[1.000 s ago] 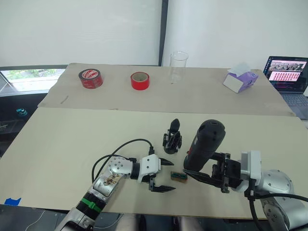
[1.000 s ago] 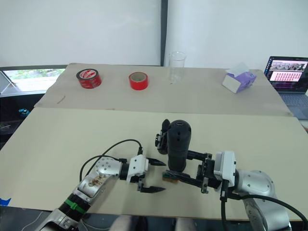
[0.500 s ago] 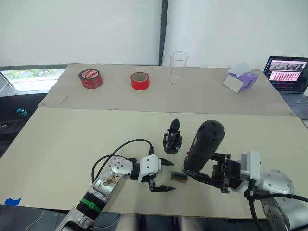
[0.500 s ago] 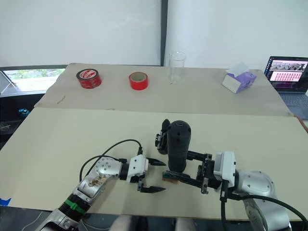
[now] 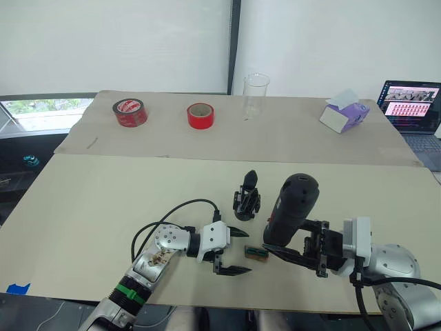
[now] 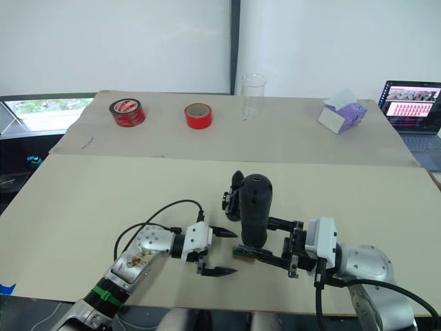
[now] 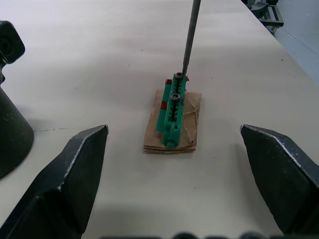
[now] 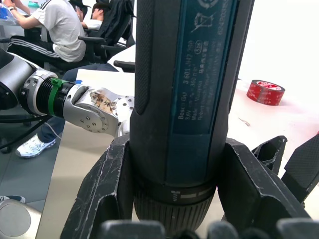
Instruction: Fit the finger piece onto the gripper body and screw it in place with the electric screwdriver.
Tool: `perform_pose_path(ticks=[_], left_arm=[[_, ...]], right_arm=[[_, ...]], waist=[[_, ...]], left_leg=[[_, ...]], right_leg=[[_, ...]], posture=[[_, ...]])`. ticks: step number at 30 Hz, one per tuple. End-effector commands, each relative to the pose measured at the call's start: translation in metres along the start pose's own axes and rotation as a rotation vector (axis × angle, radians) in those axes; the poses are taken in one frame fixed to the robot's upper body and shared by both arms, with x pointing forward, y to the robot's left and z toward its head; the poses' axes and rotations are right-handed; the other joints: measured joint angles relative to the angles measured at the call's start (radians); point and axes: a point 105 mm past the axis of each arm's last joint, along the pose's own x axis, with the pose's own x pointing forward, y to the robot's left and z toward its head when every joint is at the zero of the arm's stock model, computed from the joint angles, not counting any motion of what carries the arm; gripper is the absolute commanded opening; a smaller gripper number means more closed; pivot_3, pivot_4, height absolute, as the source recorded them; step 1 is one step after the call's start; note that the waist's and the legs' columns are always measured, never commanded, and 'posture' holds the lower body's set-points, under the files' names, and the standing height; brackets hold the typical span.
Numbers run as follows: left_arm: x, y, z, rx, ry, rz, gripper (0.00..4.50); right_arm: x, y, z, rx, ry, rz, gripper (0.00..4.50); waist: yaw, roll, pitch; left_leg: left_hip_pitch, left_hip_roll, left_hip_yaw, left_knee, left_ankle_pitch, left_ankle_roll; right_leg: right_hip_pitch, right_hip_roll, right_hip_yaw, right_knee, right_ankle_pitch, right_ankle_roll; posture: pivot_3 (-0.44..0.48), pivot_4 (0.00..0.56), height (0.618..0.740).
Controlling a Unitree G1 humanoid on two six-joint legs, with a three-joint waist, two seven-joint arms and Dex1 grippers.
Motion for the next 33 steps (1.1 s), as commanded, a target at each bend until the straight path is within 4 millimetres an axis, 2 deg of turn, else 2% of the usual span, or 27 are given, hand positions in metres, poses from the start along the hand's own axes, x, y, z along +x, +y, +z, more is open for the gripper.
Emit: perform_pose_path(ticks=[1, 33], left_arm=[[0.0040, -0.0098, -0.0132, -0.044, 0.037, -0.028, 4.50], [0.0036, -0.0100, -0.0133, -0.048, 0.037, -0.021, 4.50]], right_arm=[[0.0015, -0.0011, 0.0122, -0.065, -0.045, 0.006, 1.93], [0.0003, -0.0006, 0.0114, -0.053, -0.044, 0.027, 1.93]], waist=[[0.000, 0.000, 0.000], [0.000, 0.000, 0.000]], left_leg=[[0.000, 0.000, 0.000, 0.000, 0.000, 0.000], [0.000, 0.000, 0.000, 0.000, 0.000, 0.000]], right_leg=[[0.000, 0.000, 0.000, 0.000, 0.000, 0.000], [0.000, 0.000, 0.000, 0.000, 0.000, 0.000]], posture=[[0.000, 0.150, 0.740], [0.000, 0.150, 0.740]])
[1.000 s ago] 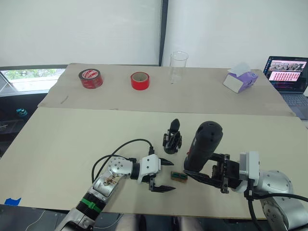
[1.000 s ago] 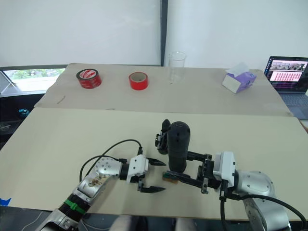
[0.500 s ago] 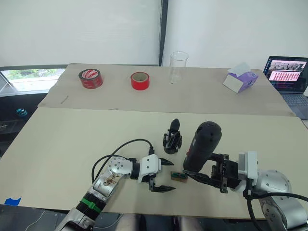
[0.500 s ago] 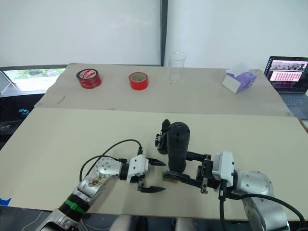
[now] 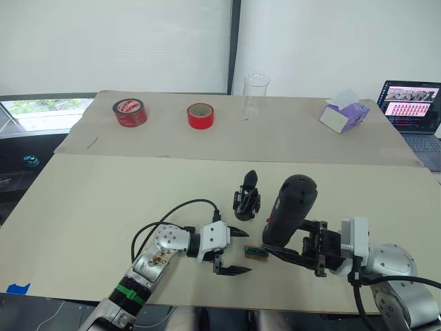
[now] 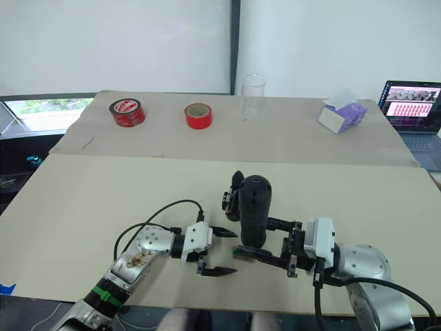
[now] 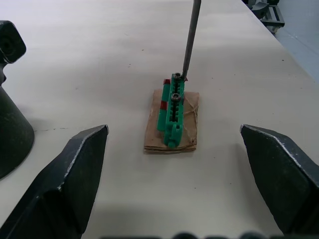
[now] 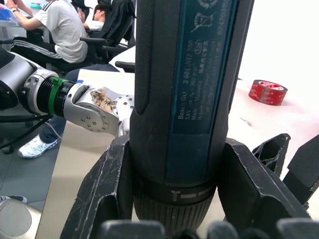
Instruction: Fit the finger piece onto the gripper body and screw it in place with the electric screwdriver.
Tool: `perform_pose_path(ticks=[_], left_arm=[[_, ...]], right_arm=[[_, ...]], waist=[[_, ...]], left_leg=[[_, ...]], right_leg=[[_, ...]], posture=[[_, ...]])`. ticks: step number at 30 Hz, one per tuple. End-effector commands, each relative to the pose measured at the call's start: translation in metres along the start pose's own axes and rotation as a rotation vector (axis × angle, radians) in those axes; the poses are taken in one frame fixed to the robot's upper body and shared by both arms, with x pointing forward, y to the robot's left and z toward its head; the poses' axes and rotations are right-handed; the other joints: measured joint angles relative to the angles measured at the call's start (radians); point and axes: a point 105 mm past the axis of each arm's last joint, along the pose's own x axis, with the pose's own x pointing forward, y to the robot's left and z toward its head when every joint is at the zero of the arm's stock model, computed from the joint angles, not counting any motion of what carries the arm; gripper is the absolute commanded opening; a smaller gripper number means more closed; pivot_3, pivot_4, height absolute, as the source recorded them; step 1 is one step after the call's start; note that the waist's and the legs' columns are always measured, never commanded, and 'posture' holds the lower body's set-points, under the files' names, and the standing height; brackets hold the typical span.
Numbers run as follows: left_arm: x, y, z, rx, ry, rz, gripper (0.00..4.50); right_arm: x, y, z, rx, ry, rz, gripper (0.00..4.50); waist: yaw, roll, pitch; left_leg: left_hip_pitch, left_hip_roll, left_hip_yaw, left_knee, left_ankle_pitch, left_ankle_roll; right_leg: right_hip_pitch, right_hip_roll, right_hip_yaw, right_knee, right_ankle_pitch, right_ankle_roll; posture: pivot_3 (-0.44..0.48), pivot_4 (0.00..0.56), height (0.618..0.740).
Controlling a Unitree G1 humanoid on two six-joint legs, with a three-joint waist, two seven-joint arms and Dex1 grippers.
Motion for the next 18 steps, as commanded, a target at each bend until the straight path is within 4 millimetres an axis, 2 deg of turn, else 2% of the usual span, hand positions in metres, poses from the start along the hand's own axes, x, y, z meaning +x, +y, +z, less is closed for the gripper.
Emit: perform_pose_path(ticks=[1, 18], left_arm=[[0.0036, -0.0101, -0.0132, -0.046, 0.038, -0.027, 4.50], [0.0045, -0.0106, -0.0141, -0.050, 0.037, -0.022, 4.50]], right_arm=[[-0.0010, -0.0010, 0.0148, -0.059, -0.040, 0.017, 1.93], [-0.0022, -0.0022, 0.0183, -0.057, -0.039, 0.039, 1.93]], waist=[[0.000, 0.000, 0.000], [0.000, 0.000, 0.000]], left_leg=[[0.000, 0.000, 0.000, 0.000, 0.000, 0.000], [0.000, 0.000, 0.000, 0.000, 0.000, 0.000]], right_leg=[[0.000, 0.000, 0.000, 0.000, 0.000, 0.000], [0.000, 0.000, 0.000, 0.000, 0.000, 0.000]], posture=[[0.000, 0.150, 0.740], [0.000, 0.150, 0.740]])
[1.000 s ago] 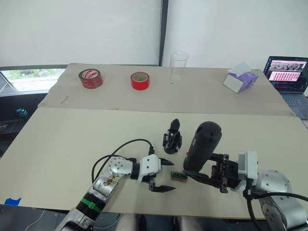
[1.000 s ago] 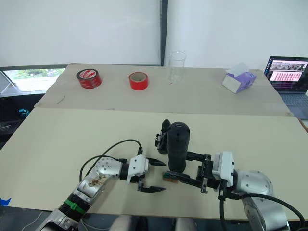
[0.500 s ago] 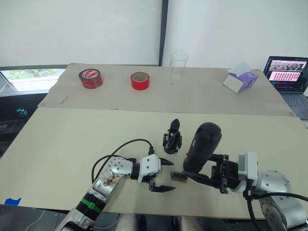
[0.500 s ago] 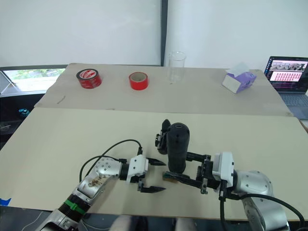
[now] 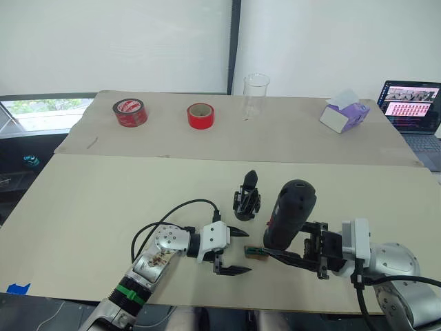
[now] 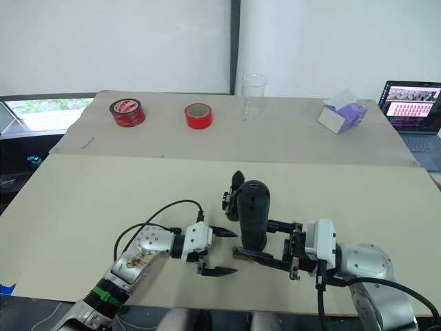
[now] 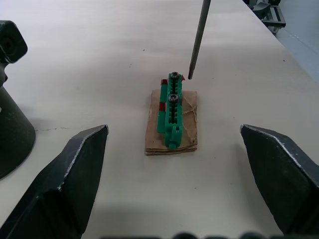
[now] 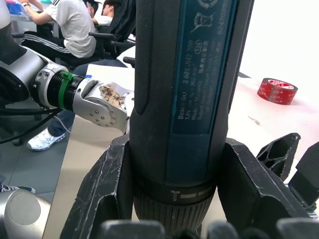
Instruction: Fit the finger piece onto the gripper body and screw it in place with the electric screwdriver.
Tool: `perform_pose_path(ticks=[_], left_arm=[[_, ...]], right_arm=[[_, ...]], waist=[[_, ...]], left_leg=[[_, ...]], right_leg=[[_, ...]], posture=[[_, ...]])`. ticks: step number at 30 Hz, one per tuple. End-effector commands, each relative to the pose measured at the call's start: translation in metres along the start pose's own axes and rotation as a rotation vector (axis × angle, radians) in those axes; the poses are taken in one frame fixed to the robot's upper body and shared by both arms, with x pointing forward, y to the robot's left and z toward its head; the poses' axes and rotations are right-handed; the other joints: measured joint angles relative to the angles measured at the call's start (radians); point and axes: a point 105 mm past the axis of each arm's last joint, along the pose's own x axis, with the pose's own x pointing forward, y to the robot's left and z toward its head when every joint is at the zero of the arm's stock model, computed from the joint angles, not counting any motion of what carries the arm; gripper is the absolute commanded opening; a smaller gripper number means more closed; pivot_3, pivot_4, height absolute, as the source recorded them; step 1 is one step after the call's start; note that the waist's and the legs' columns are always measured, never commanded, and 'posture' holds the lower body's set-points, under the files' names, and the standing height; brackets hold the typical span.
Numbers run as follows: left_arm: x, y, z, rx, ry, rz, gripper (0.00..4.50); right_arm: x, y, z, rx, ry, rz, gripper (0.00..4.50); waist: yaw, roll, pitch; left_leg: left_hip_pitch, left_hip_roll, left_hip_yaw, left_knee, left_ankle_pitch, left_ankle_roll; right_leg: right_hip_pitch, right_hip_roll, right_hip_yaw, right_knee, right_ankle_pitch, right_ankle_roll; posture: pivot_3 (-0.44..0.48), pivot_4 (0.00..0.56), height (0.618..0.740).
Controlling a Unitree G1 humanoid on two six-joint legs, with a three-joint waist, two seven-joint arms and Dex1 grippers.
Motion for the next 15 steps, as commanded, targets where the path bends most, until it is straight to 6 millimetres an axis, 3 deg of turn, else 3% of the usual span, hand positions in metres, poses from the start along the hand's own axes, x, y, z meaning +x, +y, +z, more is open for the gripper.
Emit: perform_pose_path(ticks=[1, 7, 15], left_arm=[[0.004, -0.011, -0.014, -0.049, 0.038, -0.026, 4.50], [0.004, -0.010, -0.014, -0.049, 0.038, -0.025, 4.50], [0.004, -0.010, -0.015, -0.047, 0.042, -0.025, 4.50]], right_arm=[[0.000, -0.005, 0.021, -0.055, -0.060, 0.001, 1.93], [0.004, -0.014, 0.032, -0.064, -0.102, -0.024, 1.93], [0.003, -0.012, 0.020, -0.056, -0.073, -0.021, 1.93]], waist=[[0.000, 0.000, 0.000], [0.001, 0.000, 0.000], [0.001, 0.000, 0.000]], left_leg=[[0.000, 0.000, 0.000, 0.000, 0.000, 0.000], [0.000, 0.000, 0.000, 0.000, 0.000, 0.000], [0.000, 0.000, 0.000, 0.000, 0.000, 0.001]], right_leg=[[0.000, 0.000, 0.000, 0.000, 0.000, 0.000], [0.000, 0.000, 0.000, 0.000, 0.000, -0.001], [0.000, 0.000, 0.000, 0.000, 0.000, 0.000]], posture=[[0.000, 0.150, 0.740], [0.000, 0.150, 0.740], [0.000, 0.150, 0.740]])
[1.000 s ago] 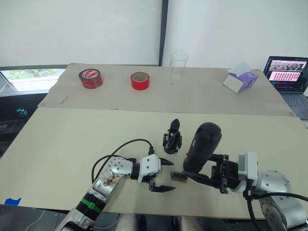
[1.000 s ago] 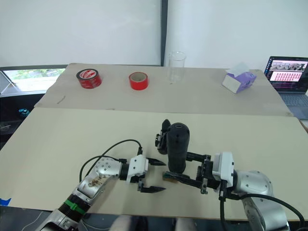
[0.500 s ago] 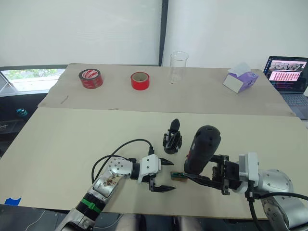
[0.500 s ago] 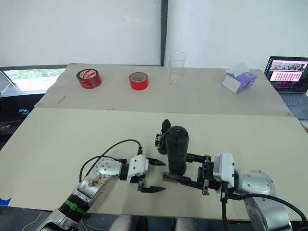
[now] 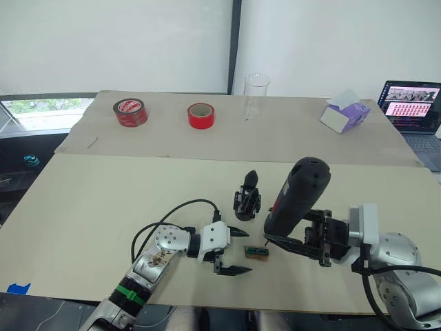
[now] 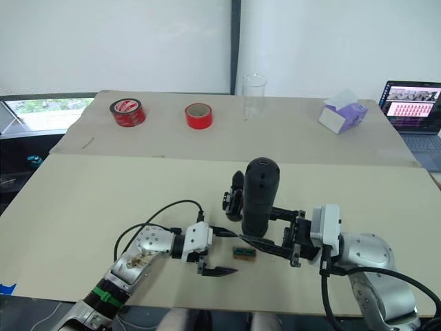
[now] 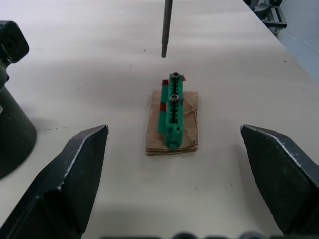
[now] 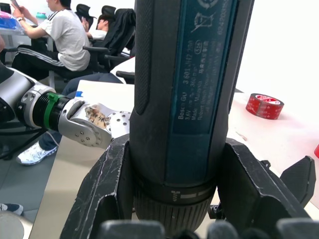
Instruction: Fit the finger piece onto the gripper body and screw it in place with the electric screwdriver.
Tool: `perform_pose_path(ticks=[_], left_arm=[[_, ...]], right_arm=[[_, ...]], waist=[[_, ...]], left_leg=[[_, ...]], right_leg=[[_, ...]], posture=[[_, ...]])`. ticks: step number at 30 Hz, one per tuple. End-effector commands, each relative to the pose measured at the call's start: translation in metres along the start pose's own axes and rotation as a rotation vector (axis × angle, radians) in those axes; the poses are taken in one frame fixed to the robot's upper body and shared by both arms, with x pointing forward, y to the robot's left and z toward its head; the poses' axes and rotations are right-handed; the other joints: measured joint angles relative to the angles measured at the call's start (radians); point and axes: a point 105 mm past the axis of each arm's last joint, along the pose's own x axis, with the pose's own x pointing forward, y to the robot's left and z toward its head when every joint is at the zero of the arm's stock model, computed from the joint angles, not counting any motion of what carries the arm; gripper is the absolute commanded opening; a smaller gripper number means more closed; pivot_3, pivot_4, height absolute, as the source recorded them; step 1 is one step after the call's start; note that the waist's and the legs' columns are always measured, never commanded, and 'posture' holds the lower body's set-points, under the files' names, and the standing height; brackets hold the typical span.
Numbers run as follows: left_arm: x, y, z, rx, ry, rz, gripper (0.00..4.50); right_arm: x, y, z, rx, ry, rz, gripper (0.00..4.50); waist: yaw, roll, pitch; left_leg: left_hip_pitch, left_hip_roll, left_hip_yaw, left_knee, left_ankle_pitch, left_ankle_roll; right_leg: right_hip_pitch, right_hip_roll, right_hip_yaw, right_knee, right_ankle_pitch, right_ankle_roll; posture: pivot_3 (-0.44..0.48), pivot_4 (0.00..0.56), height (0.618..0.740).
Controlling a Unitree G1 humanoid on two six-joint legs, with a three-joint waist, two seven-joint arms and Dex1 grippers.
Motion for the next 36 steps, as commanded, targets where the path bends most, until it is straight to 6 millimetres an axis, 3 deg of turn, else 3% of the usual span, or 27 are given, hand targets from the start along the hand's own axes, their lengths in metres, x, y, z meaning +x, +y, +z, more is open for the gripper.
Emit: perform_pose_path(ticks=[1, 36], left_arm=[[0.0035, -0.0093, -0.0148, -0.048, 0.044, -0.026, 4.50], [0.0027, -0.0095, -0.0153, -0.053, 0.046, -0.026, 4.50]], right_arm=[[-0.0001, 0.0018, 0.0065, -0.047, -0.026, 0.006, 1.93], [-0.0041, 0.0025, 0.0028, -0.047, -0.016, -0.010, 1.93]], waist=[[0.000, 0.000, 0.000], [0.000, 0.000, 0.000]], left_leg=[[0.000, 0.000, 0.000, 0.000, 0.000, 0.000], [0.000, 0.000, 0.000, 0.000, 0.000, 0.000]], right_leg=[[0.000, 0.000, 0.000, 0.000, 0.000, 0.000], [0.000, 0.000, 0.000, 0.000, -0.001, -0.001]], posture=[[0.000, 0.150, 0.740], [0.000, 0.150, 0.740]])
